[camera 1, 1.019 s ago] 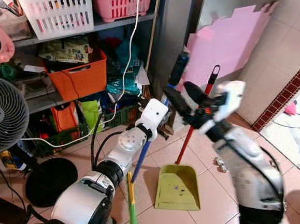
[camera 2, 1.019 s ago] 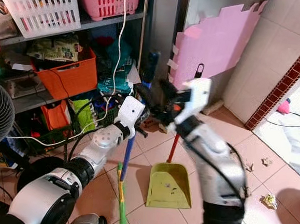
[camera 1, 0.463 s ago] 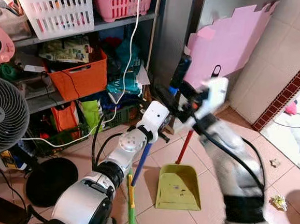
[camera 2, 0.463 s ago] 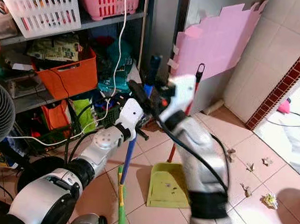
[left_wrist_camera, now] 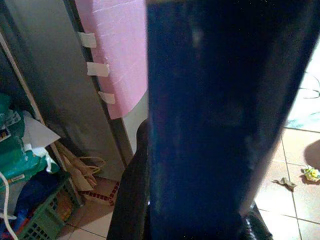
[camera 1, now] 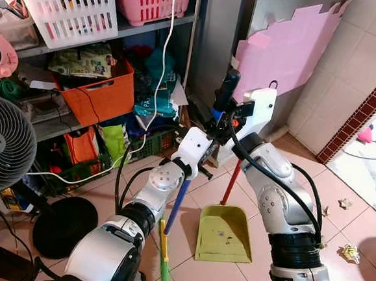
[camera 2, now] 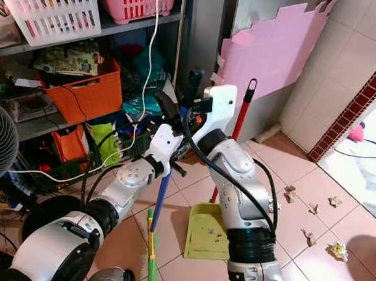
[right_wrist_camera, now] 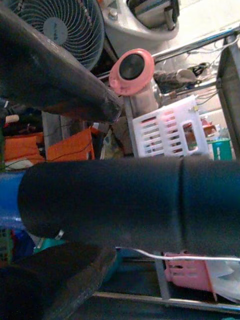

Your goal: Sweep floor

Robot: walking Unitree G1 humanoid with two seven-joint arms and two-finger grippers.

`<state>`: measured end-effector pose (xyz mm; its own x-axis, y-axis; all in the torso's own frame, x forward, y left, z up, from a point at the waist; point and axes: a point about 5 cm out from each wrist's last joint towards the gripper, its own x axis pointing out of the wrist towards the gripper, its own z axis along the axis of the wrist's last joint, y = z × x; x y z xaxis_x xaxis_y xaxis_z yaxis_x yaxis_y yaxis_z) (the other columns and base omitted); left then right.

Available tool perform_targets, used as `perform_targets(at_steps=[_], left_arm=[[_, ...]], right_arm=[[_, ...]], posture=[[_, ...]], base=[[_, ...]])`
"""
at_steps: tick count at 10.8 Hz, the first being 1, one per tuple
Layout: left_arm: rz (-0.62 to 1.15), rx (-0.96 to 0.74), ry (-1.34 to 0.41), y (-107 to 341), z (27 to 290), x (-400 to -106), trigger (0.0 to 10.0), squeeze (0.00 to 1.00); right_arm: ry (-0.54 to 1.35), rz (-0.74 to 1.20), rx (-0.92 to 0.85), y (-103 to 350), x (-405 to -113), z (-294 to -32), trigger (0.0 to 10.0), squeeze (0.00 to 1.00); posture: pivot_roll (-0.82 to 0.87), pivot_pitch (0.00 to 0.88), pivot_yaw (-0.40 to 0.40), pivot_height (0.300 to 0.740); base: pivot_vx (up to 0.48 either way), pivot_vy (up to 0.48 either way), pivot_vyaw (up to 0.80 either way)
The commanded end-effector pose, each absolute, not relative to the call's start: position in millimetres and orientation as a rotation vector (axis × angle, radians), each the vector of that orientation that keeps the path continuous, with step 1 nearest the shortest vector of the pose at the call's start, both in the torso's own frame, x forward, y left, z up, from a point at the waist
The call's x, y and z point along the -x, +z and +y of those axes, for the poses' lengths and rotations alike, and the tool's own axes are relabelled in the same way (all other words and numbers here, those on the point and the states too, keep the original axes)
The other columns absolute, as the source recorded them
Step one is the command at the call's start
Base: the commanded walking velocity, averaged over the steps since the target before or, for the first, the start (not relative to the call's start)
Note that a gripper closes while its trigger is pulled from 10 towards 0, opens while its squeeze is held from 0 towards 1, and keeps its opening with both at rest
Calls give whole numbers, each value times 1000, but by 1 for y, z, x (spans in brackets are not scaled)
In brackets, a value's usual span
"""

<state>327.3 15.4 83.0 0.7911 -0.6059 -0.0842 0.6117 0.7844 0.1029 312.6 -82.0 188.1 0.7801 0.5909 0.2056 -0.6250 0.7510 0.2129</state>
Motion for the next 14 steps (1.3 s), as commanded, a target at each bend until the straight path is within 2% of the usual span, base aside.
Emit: perform_targets(at_steps=[1, 2, 3, 4, 5, 6, 7, 8, 9, 10, 11, 12, 13, 14], left_arm=[[-16, -113, -708, 102, -9, -328, 0, 0], [-15, -112, -709, 102, -10, -328, 0, 0], [-14, -111, -709, 102, -10, -328, 0, 0], [-15, -109, -709, 102, -11, -328, 0, 0], [-15, -109, -707, 102, -11, -328, 0, 0], [-15, -108, -707, 102, -11, -329, 0, 0], [-12, -109, -706, 102, -10, -329, 0, 0], [-11, -109, -706, 102, -10, -328, 0, 0], [-11, -108, -705, 101, -10, -328, 0, 0], [-12, -109, -705, 102, -10, -329, 0, 0], [-13, -110, -703, 103, -9, -329, 0, 0], [-14, -110, -702, 103, -9, -330, 0, 0], [-13, -111, -701, 103, -8, -330, 0, 0], [-12, -113, -701, 102, -8, -330, 0, 0]], right_arm=[[652, -146, -268, 192, -316, -81, 10000, 0], [635, -141, -263, 191, -319, -82, 8824, 0], [620, -134, -257, 189, -321, -82, 3137, 0], [593, -133, -261, 187, -324, -84, 0, 0], [579, -138, -271, 189, -327, -85, 0, 0], [575, -146, -275, 192, -330, -86, 1137, 0], [573, -154, -274, 195, -332, -89, 4627, 0], [560, -155, -270, 195, -335, -92, 10000, 0], [555, -151, -271, 194, -336, -95, 10000, 0], [550, -140, -284, 192, -336, -98, 3216, 0], [550, -132, -281, 189, -334, -99, 10000, 0], [549, -129, -279, 188, -333, -100, 10000, 0], [538, -130, -290, 188, -333, -103, 0, 0], [535, -129, -295, 188, -334, -105, 0, 0]], posture=[[-179, 0, 43, 740], [-183, 0, 44, 740], [-182, 0, 42, 740], [-181, 0, 40, 740], [-181, 0, 40, 740], [-182, 0, 39, 740], [-181, 0, 38, 740], [-182, 0, 39, 740], [-182, 0, 39, 740], [-181, 0, 40, 740], [-181, 0, 41, 740], [-181, 0, 42, 740], [-184, 0, 45, 740], [-184, 0, 44, 740]], base=[[0, 0, 0], [0, 0, 0], [0, 0, 0], [0, 0, 0], [0, 0, 0], [0, 0, 0], [0, 0, 0], [0, 0, 0], [0, 0, 0], [0, 0, 0], [0, 0, 0], [0, 0, 0], [0, 0, 0], [0, 0, 0]])
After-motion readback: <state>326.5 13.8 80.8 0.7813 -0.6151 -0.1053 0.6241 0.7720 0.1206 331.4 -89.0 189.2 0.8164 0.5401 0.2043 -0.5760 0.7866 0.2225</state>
